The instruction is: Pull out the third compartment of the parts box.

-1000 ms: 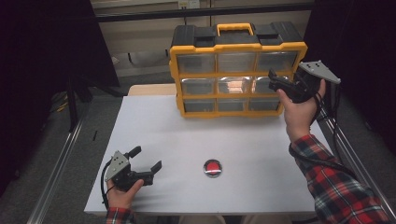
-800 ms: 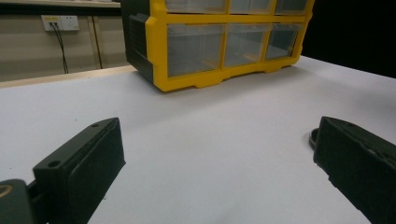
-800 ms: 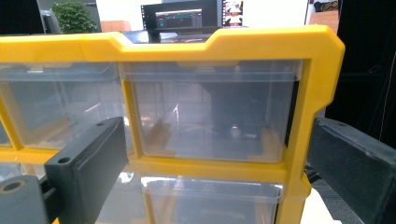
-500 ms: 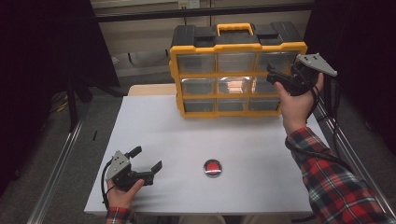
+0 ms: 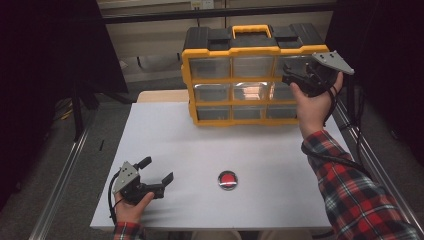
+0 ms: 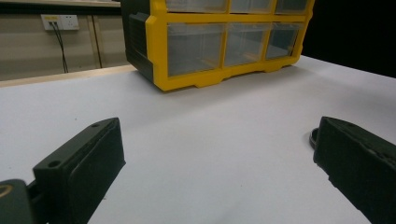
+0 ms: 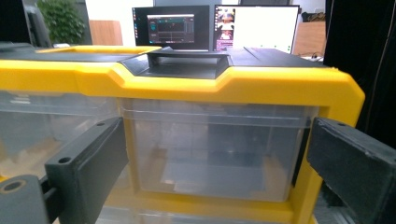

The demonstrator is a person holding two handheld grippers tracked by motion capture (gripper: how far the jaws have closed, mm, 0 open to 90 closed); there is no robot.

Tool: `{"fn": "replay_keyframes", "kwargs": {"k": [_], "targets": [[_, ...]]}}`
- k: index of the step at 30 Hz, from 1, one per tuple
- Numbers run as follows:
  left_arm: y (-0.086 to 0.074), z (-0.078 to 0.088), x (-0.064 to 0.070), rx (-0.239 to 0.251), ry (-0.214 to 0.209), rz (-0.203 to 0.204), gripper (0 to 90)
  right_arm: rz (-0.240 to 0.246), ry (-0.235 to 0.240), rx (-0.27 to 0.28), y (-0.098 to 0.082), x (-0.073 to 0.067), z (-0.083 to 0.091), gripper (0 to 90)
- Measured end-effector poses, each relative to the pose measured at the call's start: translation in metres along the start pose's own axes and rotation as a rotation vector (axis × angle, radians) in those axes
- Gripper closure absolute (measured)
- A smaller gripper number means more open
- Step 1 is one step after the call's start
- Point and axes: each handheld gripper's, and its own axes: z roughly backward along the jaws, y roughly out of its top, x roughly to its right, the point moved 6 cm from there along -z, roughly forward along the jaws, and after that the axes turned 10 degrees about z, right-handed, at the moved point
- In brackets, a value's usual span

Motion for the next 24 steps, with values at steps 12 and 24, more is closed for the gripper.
{"fn": "replay_keyframes", "kwargs": {"k": [12, 24], "targets": [[0.0, 0.0, 0.0, -0.005, -0.001, -0.004, 1.8, 0.132, -0.036, 0.017, 0.008, -0.001, -0.001, 7.3], [0.0, -0.001, 0.001, 0.006, 0.011, 0.011, 1.8, 0.378, -0.082, 0.043, 0.017, -0.001, 0.001, 13.5]]}}
